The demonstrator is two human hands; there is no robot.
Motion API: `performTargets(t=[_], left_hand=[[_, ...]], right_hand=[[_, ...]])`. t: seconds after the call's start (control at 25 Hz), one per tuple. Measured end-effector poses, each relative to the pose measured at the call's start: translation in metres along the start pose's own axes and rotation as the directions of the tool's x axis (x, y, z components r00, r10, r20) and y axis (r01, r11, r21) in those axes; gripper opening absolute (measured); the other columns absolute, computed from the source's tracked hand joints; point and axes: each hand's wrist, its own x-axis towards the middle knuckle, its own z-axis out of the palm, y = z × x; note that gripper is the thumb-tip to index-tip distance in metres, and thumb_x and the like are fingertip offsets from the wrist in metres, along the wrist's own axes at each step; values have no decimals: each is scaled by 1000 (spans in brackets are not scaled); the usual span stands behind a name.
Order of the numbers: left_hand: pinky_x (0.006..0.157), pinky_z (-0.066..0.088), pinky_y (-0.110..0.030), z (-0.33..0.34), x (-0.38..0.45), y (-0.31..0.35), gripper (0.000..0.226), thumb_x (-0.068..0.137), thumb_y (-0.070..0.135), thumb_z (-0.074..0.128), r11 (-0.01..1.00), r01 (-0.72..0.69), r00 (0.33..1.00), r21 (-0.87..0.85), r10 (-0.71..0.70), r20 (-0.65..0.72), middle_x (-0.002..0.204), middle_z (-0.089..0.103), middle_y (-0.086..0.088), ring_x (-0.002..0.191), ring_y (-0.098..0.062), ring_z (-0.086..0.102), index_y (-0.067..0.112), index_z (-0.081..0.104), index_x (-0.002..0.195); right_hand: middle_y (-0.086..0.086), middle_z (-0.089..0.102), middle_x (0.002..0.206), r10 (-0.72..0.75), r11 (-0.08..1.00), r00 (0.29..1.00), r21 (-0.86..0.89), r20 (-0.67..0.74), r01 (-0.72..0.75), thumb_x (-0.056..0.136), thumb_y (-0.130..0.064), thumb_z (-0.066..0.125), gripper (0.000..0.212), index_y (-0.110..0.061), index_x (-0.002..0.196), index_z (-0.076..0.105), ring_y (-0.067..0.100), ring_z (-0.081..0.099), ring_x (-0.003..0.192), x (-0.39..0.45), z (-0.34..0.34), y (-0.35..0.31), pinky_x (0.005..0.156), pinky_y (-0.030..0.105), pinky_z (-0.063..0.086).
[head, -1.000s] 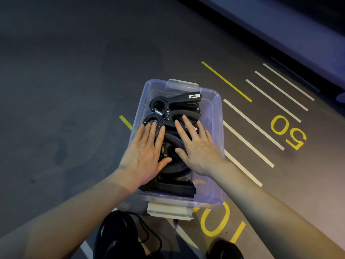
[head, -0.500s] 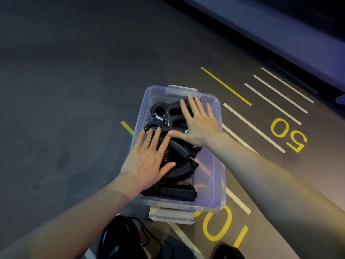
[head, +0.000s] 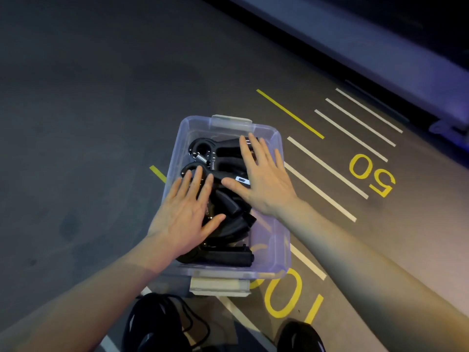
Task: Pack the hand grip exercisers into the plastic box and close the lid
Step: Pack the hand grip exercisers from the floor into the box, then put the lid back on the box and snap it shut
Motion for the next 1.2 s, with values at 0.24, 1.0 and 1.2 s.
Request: performTargets(t=[0.24,1.0,1.2], left_hand=[[109,19,-49,-31,3,28,70,86,53,28,971,-220,974,-91,213,-79,147,33,-20,132,-35,36,5,41,135],[93,39,-57,-71,-54,406,80,87,61,19,415,-907,416,-65,909,-6,138,44,-24,125,-40,45,0,51,127],[91,39,-57,-44,-46,447,83,89,61,11,412,-909,410,-71,911,35,135,48,-23,122,-39,48,0,54,124]], right_hand=[[-9,44,130,173,933,975,340,-139,-117,97,-52,27,49,-22,132,46,11,48,120,-206,-6,27,101,16,34],[-1,22,157,987,158,137,315,-87,-936,96,-52,31,64,-19,149,20,23,27,141,-531,21,171,111,39,29],[7,46,135,998,55,56,191,-4,-980,99,-40,37,45,-10,132,35,27,46,120,-569,52,236,84,35,43]])
